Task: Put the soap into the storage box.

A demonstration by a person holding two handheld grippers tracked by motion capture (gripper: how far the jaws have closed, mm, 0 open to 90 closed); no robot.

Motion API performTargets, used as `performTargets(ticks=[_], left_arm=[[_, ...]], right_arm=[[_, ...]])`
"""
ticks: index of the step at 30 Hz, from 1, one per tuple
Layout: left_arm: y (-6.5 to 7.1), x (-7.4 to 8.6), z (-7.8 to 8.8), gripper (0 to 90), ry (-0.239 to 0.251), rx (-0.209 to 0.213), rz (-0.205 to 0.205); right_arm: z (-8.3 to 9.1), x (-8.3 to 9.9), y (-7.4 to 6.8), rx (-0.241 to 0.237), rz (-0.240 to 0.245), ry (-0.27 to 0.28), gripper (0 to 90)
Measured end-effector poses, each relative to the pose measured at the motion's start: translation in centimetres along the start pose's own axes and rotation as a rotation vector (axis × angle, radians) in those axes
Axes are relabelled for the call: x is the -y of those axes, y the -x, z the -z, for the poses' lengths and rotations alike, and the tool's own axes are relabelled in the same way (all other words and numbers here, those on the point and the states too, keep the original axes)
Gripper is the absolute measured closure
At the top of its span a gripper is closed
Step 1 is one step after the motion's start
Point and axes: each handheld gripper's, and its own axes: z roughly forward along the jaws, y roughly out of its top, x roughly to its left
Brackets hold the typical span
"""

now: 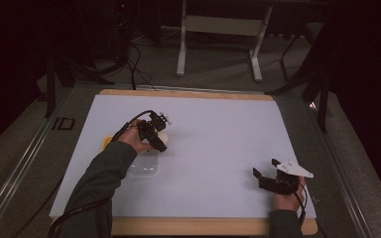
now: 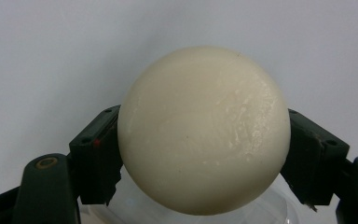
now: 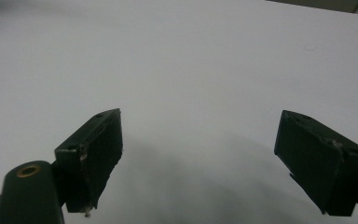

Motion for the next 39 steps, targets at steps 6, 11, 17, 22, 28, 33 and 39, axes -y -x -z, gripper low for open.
performTargets(ticks=[6,11,17,22,28,33,39], left_arm=[[-0.3,0.7,0.3,23.8,0.005,-0.003,0.025],[-0.6,1.4,0.8,23.8,0.008,0.000,0.040],[-1.0,2.1,1.3,23.7,0.012,-0.002,0.052],[-1.1,2.5,1.7,23.7,0.025,-0.005,0.058],[-1.1,2.9,1.7,23.7,0.018,0.003,0.057],[-1.1,3.3,1.6,23.7,0.020,0.016,0.061],[-1.2,4.0,1.9,23.7,0.012,0.016,0.068]], right_arm=[[0.0,0.0,0.0,0.001,0.002,0.001,14.8],[0.0,0.0,0.0,-0.001,0.000,-0.002,14.7],[0.0,0.0,0.0,0.000,0.001,0.000,14.7],[0.0,0.0,0.0,0.000,0.000,0.000,14.7],[0.0,0.0,0.0,0.000,0.001,0.000,14.8],[0.0,0.0,0.0,0.001,0.002,0.001,14.8],[0.0,0.0,0.0,0.002,0.002,0.001,14.7]])
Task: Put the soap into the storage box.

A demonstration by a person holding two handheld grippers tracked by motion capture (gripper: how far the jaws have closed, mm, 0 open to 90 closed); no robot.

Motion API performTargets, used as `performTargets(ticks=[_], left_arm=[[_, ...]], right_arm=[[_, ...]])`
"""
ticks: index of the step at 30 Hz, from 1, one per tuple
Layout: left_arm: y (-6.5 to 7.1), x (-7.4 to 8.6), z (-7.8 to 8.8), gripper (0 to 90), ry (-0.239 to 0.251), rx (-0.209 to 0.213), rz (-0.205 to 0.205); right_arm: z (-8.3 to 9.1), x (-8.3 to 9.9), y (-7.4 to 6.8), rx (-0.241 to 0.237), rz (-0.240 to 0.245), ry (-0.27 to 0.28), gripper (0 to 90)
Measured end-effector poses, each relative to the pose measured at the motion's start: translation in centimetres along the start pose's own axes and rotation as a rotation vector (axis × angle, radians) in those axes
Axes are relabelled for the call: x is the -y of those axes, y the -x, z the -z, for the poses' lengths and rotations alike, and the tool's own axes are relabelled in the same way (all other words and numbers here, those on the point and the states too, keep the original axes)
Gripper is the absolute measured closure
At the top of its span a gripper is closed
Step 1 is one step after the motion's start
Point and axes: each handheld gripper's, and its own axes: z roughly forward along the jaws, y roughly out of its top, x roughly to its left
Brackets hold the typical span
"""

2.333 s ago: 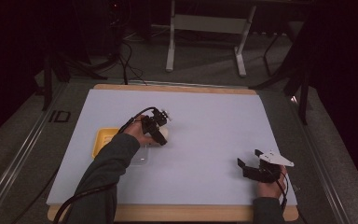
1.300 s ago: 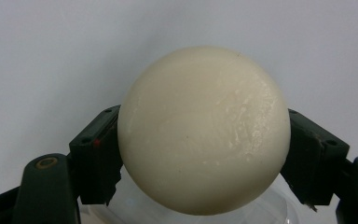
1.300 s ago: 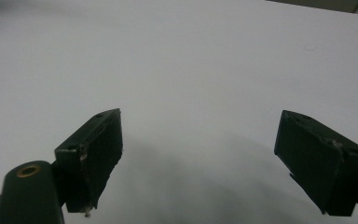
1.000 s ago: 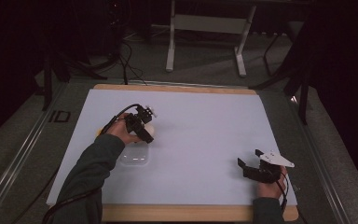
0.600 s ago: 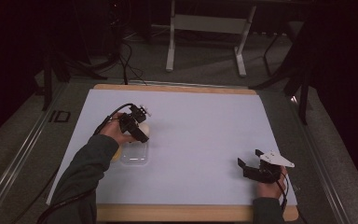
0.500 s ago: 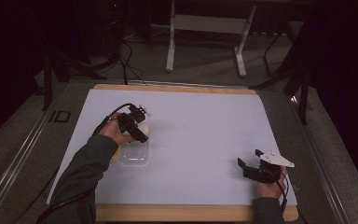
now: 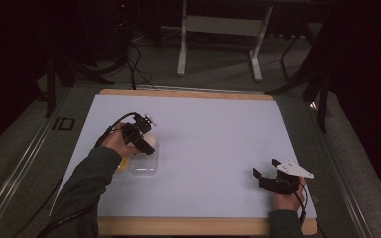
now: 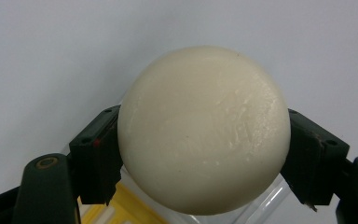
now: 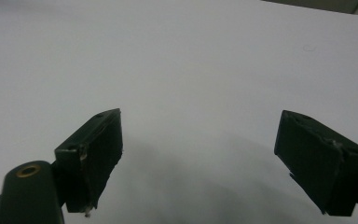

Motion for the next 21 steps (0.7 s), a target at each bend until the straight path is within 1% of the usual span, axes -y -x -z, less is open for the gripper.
performTargets(ticks=[4,5,8,9,13,21], left_arm=[[-0.2,0.5,0.3,23.7,-0.008,-0.010,0.002],[-0.3,0.8,0.4,23.7,-0.007,-0.013,0.010],[-0.6,1.1,0.7,23.7,-0.007,-0.016,0.016],[-0.8,1.4,0.9,23.7,-0.010,-0.023,0.024],[-1.0,1.8,1.1,23.7,-0.011,-0.032,0.029],[-1.4,2.7,1.0,23.8,-0.023,-0.030,0.041]], right_arm=[[0.0,0.0,0.0,0.000,0.001,-0.001,14.8],[0.0,0.0,-0.1,0.000,0.002,-0.003,14.8],[-0.1,0.0,-0.1,0.001,0.001,-0.003,14.7],[-0.1,0.0,-0.1,0.001,0.002,-0.002,14.8],[0.0,0.0,-0.1,0.002,0.003,-0.004,14.7],[0.0,0.0,-0.1,0.005,0.007,-0.006,14.7]])
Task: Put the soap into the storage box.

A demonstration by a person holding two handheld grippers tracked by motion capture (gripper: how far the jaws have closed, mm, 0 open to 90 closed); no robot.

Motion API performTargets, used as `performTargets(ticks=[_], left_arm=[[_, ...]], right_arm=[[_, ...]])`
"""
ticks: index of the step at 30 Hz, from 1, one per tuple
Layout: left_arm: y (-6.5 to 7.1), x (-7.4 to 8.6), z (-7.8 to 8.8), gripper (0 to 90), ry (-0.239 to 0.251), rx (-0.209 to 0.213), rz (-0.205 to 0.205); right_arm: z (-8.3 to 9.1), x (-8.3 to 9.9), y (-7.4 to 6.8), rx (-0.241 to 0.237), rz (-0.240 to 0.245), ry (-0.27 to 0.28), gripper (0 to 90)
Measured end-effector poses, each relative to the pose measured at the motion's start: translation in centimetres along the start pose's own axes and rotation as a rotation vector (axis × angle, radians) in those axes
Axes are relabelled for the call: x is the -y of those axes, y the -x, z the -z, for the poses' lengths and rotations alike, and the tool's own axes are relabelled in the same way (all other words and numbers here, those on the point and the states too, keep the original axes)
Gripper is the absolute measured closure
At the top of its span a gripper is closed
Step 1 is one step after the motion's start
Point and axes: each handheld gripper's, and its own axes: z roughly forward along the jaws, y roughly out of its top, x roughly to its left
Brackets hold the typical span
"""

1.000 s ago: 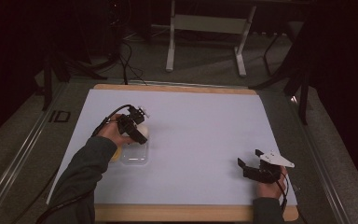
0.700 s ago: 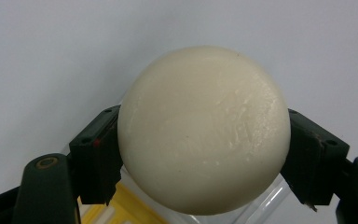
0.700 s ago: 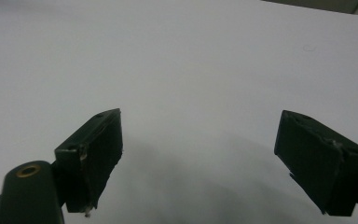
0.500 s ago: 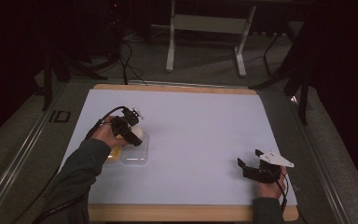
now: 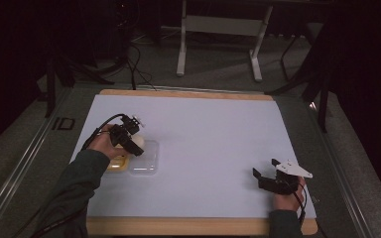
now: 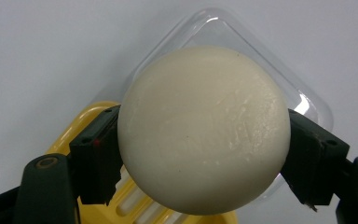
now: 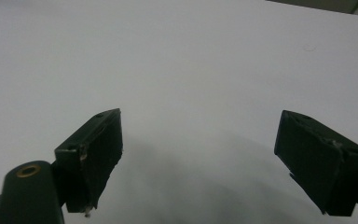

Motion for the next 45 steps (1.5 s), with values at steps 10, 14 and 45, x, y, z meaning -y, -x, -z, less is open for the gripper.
performTargets(ticks=[10,14,45], left_arm=[[-0.8,1.1,0.2,23.7,-0.003,-0.004,0.031],[-1.1,1.4,0.2,23.7,-0.001,-0.007,0.045],[-2.9,3.6,0.2,23.7,-0.035,-0.036,0.095]], right_arm=[[0.0,0.0,0.0,0.001,0.002,0.000,14.8],[0.0,0.0,0.0,0.001,0.002,0.001,14.8],[0.0,0.0,-0.1,0.008,0.010,0.002,14.8]])
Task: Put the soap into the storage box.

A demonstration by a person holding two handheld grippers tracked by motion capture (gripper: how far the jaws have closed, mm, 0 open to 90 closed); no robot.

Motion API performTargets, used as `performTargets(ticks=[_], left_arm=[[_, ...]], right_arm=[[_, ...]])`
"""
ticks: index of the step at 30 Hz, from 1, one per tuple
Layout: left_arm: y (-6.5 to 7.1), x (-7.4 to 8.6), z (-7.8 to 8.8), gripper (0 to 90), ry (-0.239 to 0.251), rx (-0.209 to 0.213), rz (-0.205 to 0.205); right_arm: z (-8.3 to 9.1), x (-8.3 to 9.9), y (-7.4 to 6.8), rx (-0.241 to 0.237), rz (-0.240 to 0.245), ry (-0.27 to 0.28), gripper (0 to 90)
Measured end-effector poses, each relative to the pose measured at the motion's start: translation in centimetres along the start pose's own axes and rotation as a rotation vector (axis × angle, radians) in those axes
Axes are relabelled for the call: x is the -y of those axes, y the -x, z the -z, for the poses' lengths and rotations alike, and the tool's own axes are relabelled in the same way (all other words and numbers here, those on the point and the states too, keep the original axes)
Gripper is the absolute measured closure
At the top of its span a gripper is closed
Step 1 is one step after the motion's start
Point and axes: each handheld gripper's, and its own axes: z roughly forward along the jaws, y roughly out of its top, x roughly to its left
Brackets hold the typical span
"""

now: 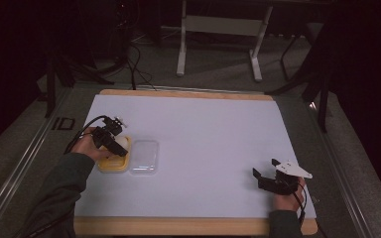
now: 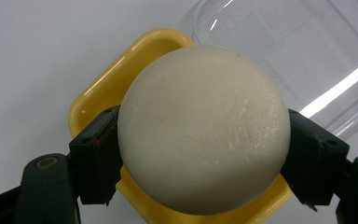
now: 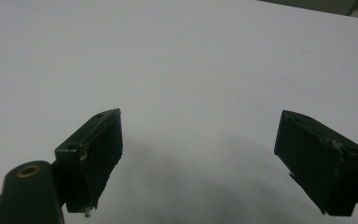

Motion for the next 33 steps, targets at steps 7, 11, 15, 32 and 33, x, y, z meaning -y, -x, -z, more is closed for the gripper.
performTargets(ticks=[7,11,15,32,33], left_arm=[[-0.5,0.6,-0.8,23.7,-0.026,-0.004,0.010],[-0.6,0.8,-1.1,23.6,-0.037,0.001,0.016],[-0.7,1.0,-1.4,23.6,-0.043,0.004,0.017],[-0.7,0.7,0.6,15.6,0.071,0.015,0.012],[-0.6,0.6,0.7,15.6,0.076,0.013,0.009]], right_arm=[[0.0,0.0,0.0,0.001,0.002,0.000,14.8],[0.0,0.0,0.0,0.001,0.002,-0.001,14.8],[0.0,0.0,0.0,0.000,0.002,-0.001,14.8],[-0.1,0.0,0.0,0.000,0.002,-0.004,15.1],[-0.1,0.0,0.0,0.000,0.002,-0.005,15.1]])
